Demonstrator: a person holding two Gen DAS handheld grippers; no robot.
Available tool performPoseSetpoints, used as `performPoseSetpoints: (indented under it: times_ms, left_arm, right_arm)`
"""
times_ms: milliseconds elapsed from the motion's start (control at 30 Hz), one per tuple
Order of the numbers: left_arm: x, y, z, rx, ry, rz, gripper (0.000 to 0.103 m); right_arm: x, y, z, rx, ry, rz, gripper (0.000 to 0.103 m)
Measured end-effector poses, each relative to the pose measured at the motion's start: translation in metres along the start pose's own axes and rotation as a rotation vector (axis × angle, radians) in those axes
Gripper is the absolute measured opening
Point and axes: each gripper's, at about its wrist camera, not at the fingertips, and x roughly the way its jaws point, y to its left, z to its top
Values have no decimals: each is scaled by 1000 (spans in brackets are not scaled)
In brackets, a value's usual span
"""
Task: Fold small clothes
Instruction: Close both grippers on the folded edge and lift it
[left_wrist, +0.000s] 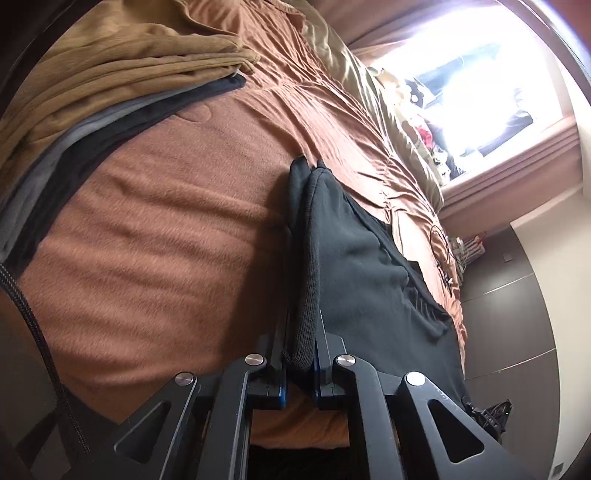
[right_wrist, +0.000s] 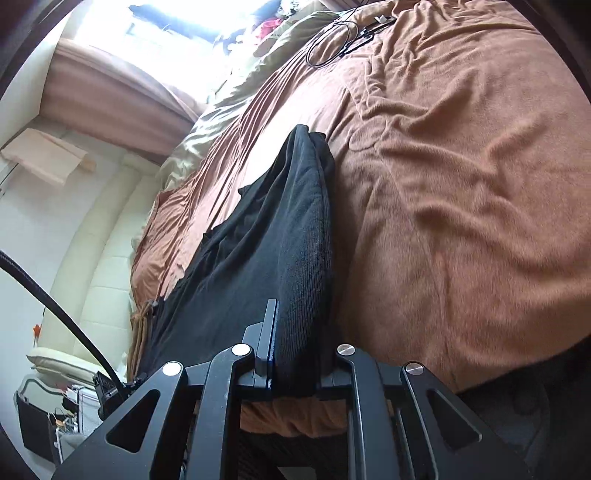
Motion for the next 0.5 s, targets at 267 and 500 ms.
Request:
performPoseSetpoints:
  times_ms: [267,500]
  left_arm:
    - [-15,15,-22,-3,5,-23,9]
    - [-7,17,-26,26,10,0,10]
  right_arm:
    - [-9,9,-22,-102,36,-162,15]
    - [-34,38,-20,-189,5,-292,19]
